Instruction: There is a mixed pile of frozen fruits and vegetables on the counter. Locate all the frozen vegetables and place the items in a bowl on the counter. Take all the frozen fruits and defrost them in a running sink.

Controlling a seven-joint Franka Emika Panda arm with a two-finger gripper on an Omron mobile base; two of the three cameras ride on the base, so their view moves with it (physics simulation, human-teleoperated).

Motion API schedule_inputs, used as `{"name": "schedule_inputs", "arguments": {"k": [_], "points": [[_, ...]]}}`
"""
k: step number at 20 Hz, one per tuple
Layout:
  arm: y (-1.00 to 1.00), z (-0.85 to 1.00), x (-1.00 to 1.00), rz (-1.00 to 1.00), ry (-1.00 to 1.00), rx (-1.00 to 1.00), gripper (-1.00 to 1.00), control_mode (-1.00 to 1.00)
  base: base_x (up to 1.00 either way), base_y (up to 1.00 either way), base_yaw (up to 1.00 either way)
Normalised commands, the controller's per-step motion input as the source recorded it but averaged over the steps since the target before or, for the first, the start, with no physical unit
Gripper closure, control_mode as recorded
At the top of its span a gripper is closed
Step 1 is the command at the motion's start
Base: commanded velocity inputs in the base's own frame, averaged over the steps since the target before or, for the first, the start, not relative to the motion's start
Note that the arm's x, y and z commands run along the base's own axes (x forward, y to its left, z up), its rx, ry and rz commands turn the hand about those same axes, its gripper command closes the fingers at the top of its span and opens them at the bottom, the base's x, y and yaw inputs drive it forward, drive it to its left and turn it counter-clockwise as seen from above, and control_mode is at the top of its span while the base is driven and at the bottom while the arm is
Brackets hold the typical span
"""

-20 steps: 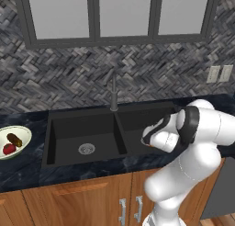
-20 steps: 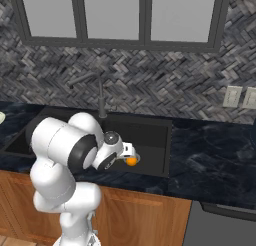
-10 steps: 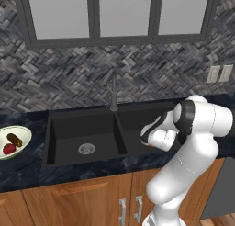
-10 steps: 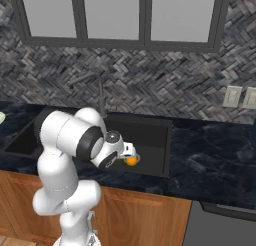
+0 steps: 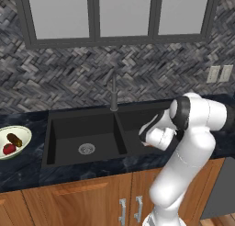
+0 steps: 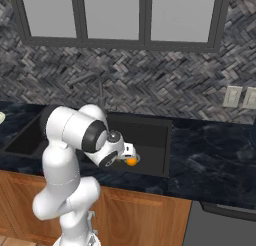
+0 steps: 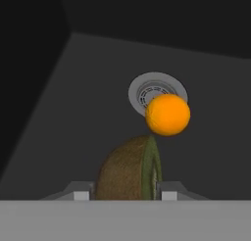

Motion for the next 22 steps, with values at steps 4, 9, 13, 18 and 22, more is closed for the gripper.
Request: {"name": "schedule_inputs", "arguments": {"k": [4, 9, 13, 18, 22], "points": [[0.0, -0.15, 0.0, 0.0, -0.02, 0.0, -1.0, -1.0, 0.0, 0.0, 0.0], [0.0, -0.03, 0.0, 0.0, -0.08, 0.0, -1.0, -1.0, 0.0, 0.0, 0.0], [-0.07, 0.42, 0.0, 0.0, -0.08, 0.0, -1.0, -1.0, 0.0, 0.0, 0.0], [-0.06, 0.85, -0.08, 0.0, 0.0, -0.05, -1.0, -1.0, 0.0, 0.0, 0.0], [-0.01, 1.0, -0.04, 0.0, -0.07, -0.15, -1.0, -1.0, 0.0, 0.0, 0.0]]}}
